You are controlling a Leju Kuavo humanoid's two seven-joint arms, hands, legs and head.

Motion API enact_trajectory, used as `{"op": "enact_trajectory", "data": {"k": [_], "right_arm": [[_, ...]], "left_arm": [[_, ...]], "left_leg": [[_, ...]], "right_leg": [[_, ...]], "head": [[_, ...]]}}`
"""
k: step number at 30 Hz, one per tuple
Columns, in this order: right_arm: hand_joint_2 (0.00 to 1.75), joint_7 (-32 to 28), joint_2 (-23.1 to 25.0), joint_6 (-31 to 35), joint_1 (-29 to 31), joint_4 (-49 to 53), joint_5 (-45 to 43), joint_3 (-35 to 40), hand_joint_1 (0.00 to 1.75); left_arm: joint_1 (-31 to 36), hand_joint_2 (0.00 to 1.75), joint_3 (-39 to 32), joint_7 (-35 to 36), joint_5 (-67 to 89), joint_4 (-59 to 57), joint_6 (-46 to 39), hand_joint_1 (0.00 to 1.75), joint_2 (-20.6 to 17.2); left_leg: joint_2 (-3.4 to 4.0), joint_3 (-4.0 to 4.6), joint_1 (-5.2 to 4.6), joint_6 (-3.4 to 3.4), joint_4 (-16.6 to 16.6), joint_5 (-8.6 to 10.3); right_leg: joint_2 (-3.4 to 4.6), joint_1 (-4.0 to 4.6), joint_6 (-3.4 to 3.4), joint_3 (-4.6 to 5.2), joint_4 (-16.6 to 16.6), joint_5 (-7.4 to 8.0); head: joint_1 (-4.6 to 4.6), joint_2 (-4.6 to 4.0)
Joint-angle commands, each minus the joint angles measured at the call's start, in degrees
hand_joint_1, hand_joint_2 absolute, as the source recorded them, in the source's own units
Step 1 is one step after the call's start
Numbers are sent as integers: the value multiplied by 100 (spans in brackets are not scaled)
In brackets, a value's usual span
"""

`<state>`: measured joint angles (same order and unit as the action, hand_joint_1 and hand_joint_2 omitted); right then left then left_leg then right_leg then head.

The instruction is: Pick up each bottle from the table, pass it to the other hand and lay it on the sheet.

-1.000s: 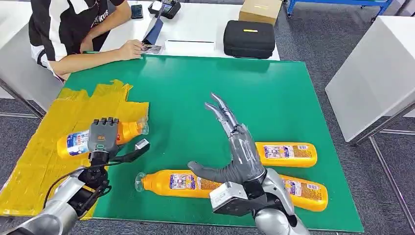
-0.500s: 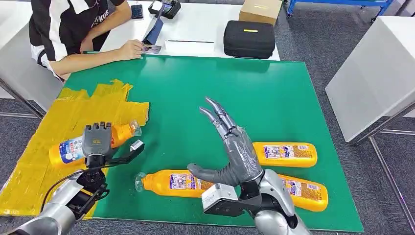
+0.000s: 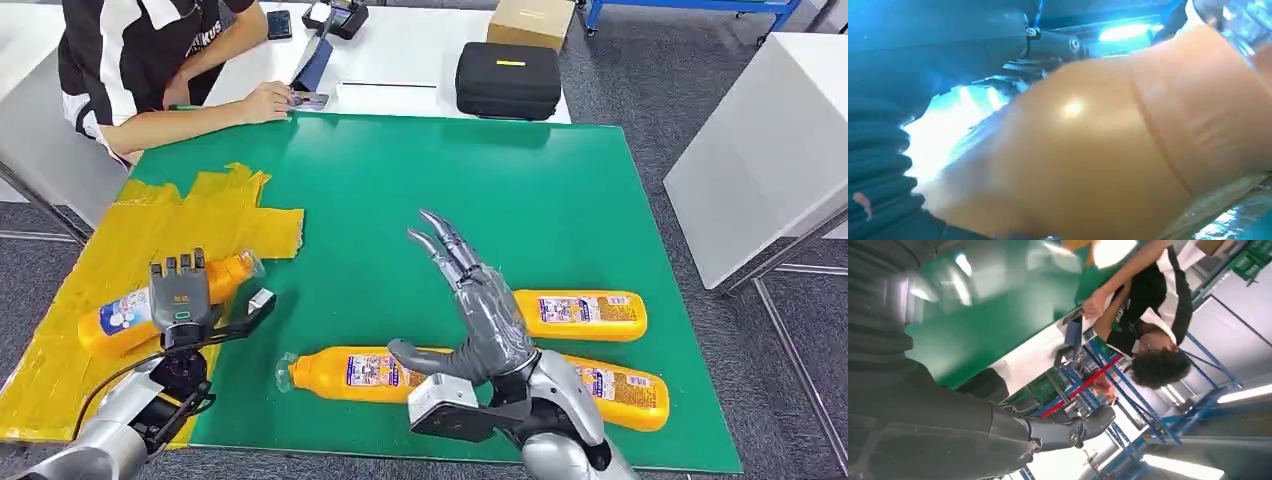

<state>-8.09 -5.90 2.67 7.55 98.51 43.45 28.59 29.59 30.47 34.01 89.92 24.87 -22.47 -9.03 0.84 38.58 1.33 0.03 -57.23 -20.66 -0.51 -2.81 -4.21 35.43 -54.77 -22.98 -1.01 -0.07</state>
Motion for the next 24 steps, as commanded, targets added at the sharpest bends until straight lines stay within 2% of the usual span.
{"op": "enact_trajectory", "data": {"k": [1,9,12,13,14,15,16,22,23,24], "right_arm": [[175,179,-85,-290,186,-334,215,290,0],[175,271,-139,-405,222,-441,318,361,0],[175,356,-179,-476,171,-437,424,393,0],[0,376,-191,-494,158,-442,449,401,0],[0,434,-231,-549,125,-456,530,428,0],[0,437,-251,-555,119,-472,538,442,0],[0,445,-303,-566,116,-517,557,481,0],[0,457,-353,-605,90,-611,622,538,0],[0,457,-353,-605,90,-611,622,538,0],[0,506,-366,-665,89,-636,698,579,0]], "left_arm": [[-11,175,-29,217,8,-212,-31,0,-81],[-37,175,-188,200,8,-181,-107,0,-29],[-78,175,-269,306,8,-47,-399,0,-14],[-102,175,-305,321,8,13,-498,0,-16],[-201,175,-752,130,8,259,-842,0,49],[-218,175,-787,108,8,369,-896,0,40],[-319,175,-1158,-108,8,682,-998,0,95],[-427,175,-842,131,8,1271,-1036,0,-87],[-427,175,-842,131,8,1271,-1036,0,-87],[-462,175,-537,395,8,1471,-1029,0,-197]], "left_leg": [[7,-36,2,4,-1,-19],[7,-24,1,3,2,-12],[6,-39,2,4,0,-20],[5,-54,2,5,-2,-29],[5,-36,2,4,2,-18],[5,-44,2,4,0,-23],[1,-31,2,4,2,-17],[-4,-17,4,3,0,-11],[-5,-39,4,6,-5,-25],[-4,-29,3,4,-2,-18]], "right_leg": [[14,5,30,-31,1,-12],[12,3,23,-21,3,-7],[13,5,31,-35,1,-14],[15,6,42,-49,-1,-22],[12,5,30,-33,3,-12],[13,6,35,-40,1,-16],[7,5,27,-30,4,-11],[3,5,22,-14,5,-9],[5,7,36,-35,-1,-21],[5,6,30,-26,1,-15]], "head": [[0,0],[0,0],[0,0],[0,0],[0,0],[0,0],[-2,0],[0,0],[-2,0],[0,0]]}}
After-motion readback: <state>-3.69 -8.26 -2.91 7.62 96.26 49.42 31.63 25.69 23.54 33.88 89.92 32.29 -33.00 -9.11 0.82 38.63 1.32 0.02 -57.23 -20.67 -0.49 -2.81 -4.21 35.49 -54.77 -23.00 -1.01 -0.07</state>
